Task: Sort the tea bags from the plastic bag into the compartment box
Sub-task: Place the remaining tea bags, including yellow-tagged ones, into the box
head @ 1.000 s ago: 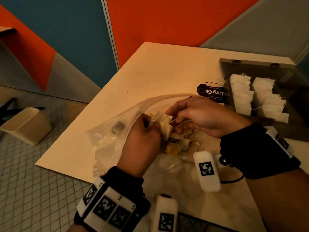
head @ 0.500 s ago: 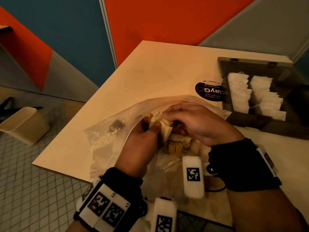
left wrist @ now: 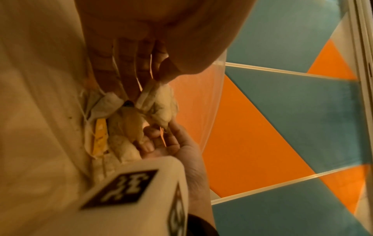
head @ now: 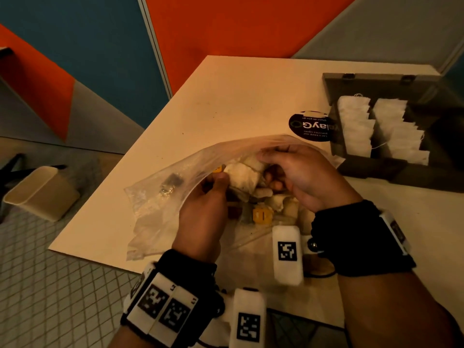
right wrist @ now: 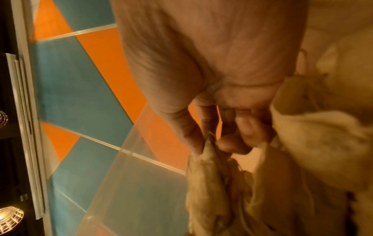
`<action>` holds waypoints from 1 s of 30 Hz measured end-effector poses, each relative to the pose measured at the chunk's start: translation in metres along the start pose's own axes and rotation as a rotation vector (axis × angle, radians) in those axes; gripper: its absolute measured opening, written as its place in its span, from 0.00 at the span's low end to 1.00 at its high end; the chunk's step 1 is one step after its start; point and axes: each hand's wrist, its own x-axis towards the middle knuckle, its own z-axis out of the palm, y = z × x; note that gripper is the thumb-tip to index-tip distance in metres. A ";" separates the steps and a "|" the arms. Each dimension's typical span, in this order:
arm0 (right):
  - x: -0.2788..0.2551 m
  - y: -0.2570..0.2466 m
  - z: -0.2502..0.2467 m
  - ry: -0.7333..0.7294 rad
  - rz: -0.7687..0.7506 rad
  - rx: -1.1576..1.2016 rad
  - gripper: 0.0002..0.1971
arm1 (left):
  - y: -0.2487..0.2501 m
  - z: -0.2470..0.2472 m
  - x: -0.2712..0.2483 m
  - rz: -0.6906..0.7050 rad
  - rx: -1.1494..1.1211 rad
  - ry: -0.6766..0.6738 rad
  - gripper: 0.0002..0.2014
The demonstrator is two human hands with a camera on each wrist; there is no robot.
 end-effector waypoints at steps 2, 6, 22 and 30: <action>0.000 0.000 0.000 0.010 0.010 0.030 0.02 | 0.000 0.002 0.000 -0.001 -0.005 0.005 0.10; 0.001 0.001 -0.001 0.031 -0.008 0.059 0.03 | 0.001 0.003 -0.001 0.026 0.014 0.008 0.09; -0.007 -0.003 0.000 -0.154 0.034 0.028 0.06 | 0.007 0.004 0.007 0.353 0.357 0.002 0.10; -0.009 -0.006 -0.002 -0.215 0.100 0.187 0.03 | 0.009 0.006 0.004 0.320 0.177 -0.001 0.11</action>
